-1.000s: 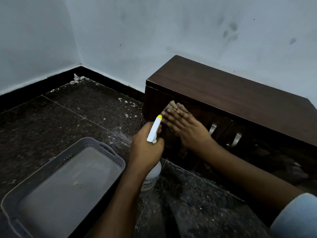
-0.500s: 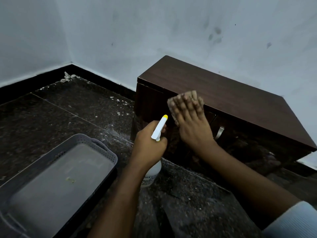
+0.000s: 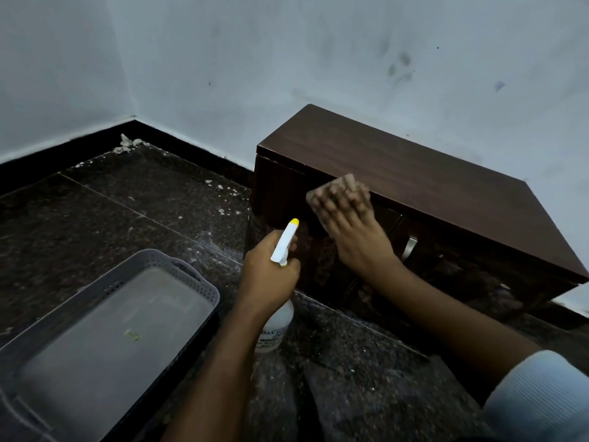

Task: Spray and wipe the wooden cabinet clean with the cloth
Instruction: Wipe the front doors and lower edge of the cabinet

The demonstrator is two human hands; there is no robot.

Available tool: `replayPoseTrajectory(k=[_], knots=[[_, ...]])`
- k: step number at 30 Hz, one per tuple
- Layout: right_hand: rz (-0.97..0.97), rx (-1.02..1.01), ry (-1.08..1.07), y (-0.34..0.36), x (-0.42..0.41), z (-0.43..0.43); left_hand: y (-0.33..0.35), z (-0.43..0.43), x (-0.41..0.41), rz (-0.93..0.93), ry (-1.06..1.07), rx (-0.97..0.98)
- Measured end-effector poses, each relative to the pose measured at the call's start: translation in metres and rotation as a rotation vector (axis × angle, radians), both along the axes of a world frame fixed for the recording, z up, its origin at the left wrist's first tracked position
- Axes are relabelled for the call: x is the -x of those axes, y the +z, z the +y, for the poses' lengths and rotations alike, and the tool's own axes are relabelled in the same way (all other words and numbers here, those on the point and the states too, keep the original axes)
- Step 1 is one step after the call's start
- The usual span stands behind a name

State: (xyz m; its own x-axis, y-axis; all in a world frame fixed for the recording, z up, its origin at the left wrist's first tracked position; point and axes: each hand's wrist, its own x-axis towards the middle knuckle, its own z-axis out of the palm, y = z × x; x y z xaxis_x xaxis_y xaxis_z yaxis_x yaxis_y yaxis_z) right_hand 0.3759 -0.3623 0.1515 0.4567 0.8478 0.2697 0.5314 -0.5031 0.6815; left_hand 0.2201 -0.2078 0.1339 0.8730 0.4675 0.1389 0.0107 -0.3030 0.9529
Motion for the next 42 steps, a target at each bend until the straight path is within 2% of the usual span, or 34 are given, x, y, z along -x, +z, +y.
replayPoseTrajectory(k=[3, 6, 8, 10, 12, 15, 17, 19, 23, 29, 34, 38, 42], knots=[[0.074, 0.271, -0.004, -0.02, 0.008, -0.003, -0.004, 0.01, -0.002, -0.01, 0.019, -0.016], [0.065, 0.135, 0.033, -0.003, 0.001, 0.02, -0.007, 0.024, -0.005, -0.003, 0.066, -0.019], [0.023, -0.011, 0.084, 0.011, -0.002, 0.043, -0.016, 0.031, -0.002, 0.025, 0.112, -0.008], [-0.04, -0.073, 0.119, 0.017, -0.007, 0.064, -0.024, 0.035, -0.001, 0.053, 0.141, 0.008], [-0.047, -0.052, 0.141, 0.012, -0.011, 0.077, -0.029, 0.039, -0.003, 0.072, 0.15, 0.018], [0.033, 0.128, 0.153, -0.014, -0.011, 0.083, -0.038, 0.052, -0.009, 0.103, 0.152, -0.015], [0.069, 0.158, 0.137, -0.026, -0.009, 0.084, -0.047, 0.059, -0.01, 0.132, 0.129, -0.007], [0.067, 0.058, 0.145, -0.021, -0.011, 0.092, -0.055, 0.062, -0.012, 0.154, 0.144, 0.007], [-0.055, -0.2, 0.171, 0.001, -0.025, 0.11, -0.063, 0.066, -0.02, 0.196, 0.16, 0.01], [-0.053, -0.203, 0.144, -0.018, -0.017, 0.11, -0.079, 0.075, -0.022, 0.237, 0.103, 0.079], [-0.065, -0.211, 0.151, -0.019, -0.02, 0.114, -0.077, 0.073, -0.029, 0.207, 0.109, 0.034], [-0.043, -0.112, 0.17, -0.03, -0.02, 0.111, -0.077, 0.068, -0.026, 0.19, 0.098, 0.05], [-0.013, 0.166, 0.224, -0.062, -0.025, 0.113, -0.081, 0.072, -0.02, 0.205, 0.081, 0.108]])
